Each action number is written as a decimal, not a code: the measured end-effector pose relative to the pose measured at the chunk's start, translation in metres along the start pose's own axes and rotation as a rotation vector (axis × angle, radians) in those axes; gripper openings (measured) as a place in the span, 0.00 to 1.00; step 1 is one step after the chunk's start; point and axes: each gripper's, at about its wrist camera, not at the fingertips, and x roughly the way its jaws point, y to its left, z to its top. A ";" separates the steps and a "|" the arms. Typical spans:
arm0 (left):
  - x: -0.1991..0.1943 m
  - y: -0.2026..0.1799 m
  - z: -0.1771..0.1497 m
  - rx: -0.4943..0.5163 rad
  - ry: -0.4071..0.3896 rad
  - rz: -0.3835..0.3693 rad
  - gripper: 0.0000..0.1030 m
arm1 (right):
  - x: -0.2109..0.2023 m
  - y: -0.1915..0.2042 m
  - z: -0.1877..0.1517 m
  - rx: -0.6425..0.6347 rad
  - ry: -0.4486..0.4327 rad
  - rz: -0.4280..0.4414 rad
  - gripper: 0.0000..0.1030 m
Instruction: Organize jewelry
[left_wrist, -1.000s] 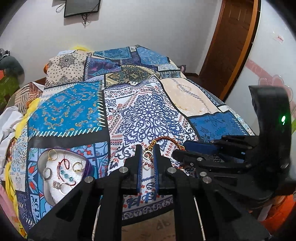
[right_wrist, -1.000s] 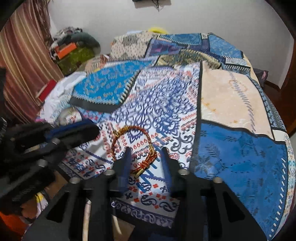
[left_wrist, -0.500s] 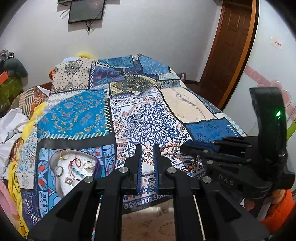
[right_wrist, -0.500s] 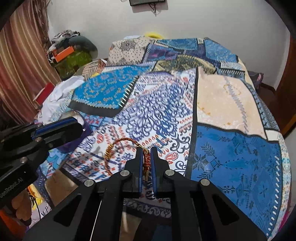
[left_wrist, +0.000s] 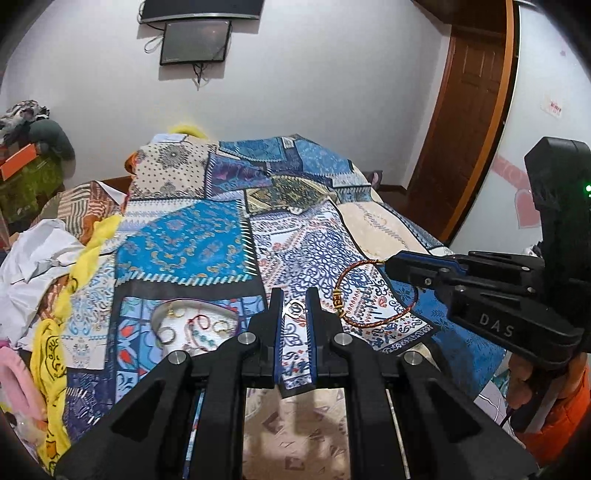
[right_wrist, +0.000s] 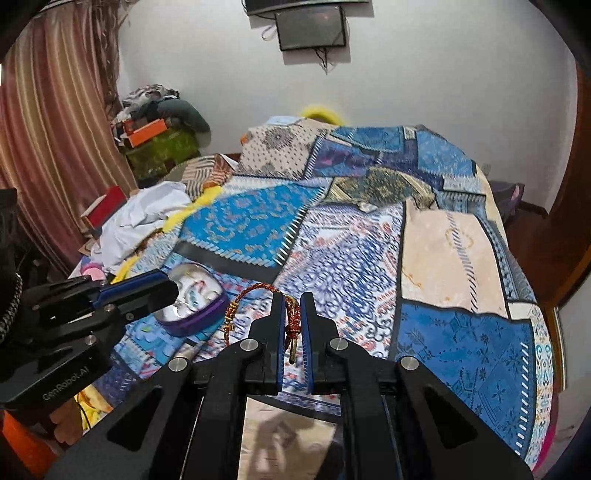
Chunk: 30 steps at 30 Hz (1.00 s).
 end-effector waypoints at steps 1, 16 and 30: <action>-0.003 0.003 0.000 -0.004 -0.006 0.004 0.09 | -0.001 0.004 0.001 -0.004 -0.005 0.003 0.07; -0.037 0.058 -0.007 -0.083 -0.056 0.094 0.09 | 0.021 0.057 0.016 -0.063 -0.015 0.079 0.07; -0.019 0.099 -0.011 -0.146 -0.036 0.134 0.09 | 0.078 0.085 0.022 -0.101 0.079 0.145 0.07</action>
